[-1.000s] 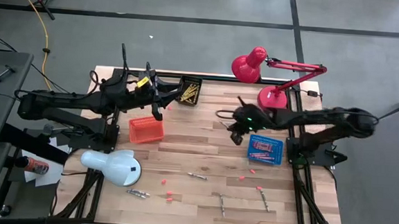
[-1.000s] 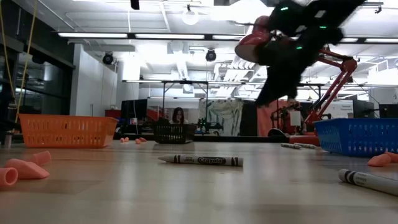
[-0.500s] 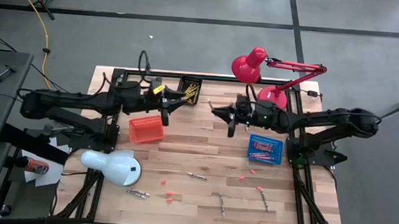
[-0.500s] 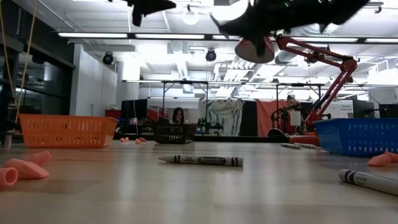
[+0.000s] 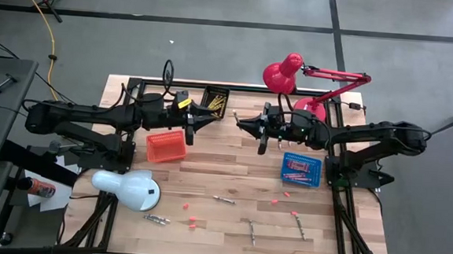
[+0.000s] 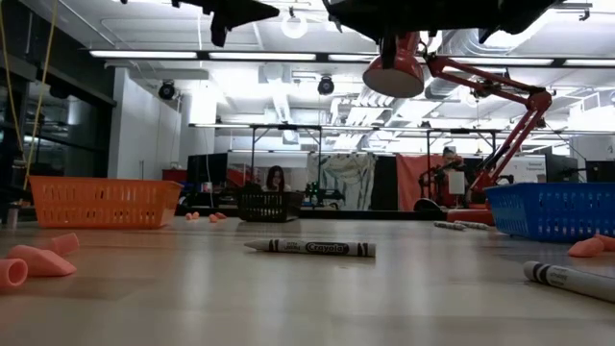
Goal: Sort crayons
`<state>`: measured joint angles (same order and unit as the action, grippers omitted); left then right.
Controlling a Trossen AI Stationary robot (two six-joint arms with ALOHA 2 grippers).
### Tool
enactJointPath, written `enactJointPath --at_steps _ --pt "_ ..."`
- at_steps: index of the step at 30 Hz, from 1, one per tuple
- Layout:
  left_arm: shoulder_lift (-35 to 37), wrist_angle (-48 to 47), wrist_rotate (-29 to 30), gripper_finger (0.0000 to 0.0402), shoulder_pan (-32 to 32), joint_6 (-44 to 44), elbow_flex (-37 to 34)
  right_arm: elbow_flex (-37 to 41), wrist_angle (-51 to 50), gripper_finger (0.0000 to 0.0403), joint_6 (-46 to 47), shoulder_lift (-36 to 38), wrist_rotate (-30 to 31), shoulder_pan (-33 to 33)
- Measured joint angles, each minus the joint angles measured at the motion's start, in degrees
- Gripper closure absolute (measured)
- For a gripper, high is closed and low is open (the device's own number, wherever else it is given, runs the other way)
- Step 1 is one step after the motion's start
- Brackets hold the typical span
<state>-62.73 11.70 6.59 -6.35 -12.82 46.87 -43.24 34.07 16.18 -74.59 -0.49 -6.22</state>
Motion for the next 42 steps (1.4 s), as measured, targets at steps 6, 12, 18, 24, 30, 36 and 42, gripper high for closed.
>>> enactJointPath --at_steps 6,12,18,24,30,36,42 --pt "0.0 0.2 0.0 0.0280 0.0 1.4 0.0 0.0 -2.4 0.0402 -1.8 -0.5 -1.7 0.0" --pt "0.0 6.3 0.0 0.0280 0.0 1.4 0.0 0.0 -7.8 0.0402 -3.2 -9.0 -5.1 -0.2" --pt "1.0 12.6 0.0 0.0280 0.0 1.9 0.0 -7.0 -3.1 0.0402 -3.4 -24.5 -11.4 -0.2" --pt "1.7 14.9 0.0 0.0280 0.0 4.0 0.0 -22.1 -1.7 0.0402 -4.7 -39.2 -15.5 -0.2" --pt "1.7 15.6 0.0 0.0280 0.0 3.5 0.0 -37.5 -1.5 0.0402 -4.6 -50.0 -20.7 -0.2" --pt "1.7 15.6 0.0 0.0280 0.1 2.4 0.0 -47.8 -1.7 0.0401 -0.5 -58.0 -21.0 -0.2" --pt "1.7 15.6 0.0 0.0280 0.1 2.4 0.0 -53.7 -2.1 0.0376 7.3 -63.0 -19.6 -0.2"
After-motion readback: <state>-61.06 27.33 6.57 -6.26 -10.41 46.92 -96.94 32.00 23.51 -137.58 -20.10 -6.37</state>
